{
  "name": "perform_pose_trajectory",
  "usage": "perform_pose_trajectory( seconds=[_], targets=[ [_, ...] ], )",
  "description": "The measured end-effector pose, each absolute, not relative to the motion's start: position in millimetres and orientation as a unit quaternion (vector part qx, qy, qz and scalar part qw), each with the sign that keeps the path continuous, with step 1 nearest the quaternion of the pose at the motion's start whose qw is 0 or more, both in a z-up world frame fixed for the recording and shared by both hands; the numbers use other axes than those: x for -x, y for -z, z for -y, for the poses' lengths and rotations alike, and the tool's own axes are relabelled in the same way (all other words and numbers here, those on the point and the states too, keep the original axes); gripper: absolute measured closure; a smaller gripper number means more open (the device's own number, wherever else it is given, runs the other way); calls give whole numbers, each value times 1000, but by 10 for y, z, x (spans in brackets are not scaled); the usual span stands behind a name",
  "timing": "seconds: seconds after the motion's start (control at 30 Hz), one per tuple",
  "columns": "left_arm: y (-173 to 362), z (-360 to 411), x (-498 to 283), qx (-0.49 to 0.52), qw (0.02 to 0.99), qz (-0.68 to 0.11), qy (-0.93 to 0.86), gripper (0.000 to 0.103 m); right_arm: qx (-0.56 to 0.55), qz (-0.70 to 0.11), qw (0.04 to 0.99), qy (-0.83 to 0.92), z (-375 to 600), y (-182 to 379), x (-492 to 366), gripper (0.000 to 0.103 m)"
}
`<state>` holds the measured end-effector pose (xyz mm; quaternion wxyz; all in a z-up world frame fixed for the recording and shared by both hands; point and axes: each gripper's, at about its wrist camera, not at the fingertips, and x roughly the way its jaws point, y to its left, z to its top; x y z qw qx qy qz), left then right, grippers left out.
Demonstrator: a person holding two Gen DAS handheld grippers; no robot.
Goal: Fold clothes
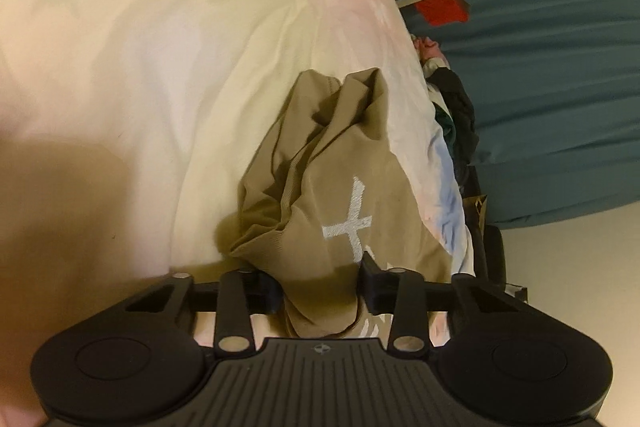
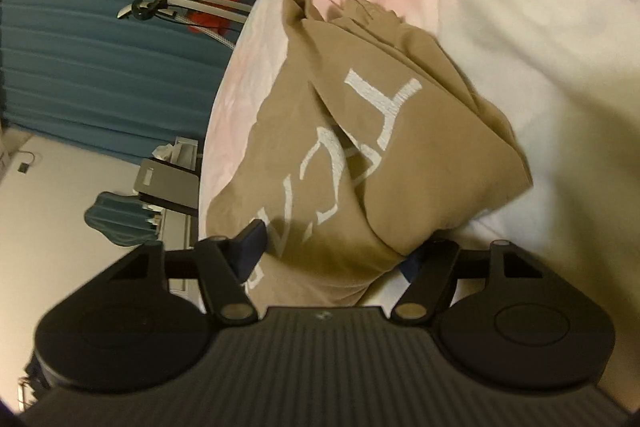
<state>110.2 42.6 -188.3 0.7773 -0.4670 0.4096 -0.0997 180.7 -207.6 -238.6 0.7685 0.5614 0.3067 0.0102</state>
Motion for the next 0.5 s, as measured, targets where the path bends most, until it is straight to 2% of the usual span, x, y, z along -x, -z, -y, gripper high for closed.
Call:
perform_pose_trajectory(
  seconds=[0.07,0.17,0.33,0.5],
  targets=[
    [1839,-421,-1135,465,782,-403,101,73,-563,-304,769,-2,2067,2366,-1803,59],
    [1614,-357,-1152,464,781,-402,115,78,-582,-298,756,-1,2175,2246,-1750,79],
    [1217,-229,-1215,464,778,-399,139,79,-589,-280,758,-7,2406,1821,-1722,83],
    [744,413,-1903,452,782,-392,176,79,-577,-247,778,0,2947,1214,-2021,83]
  ],
)
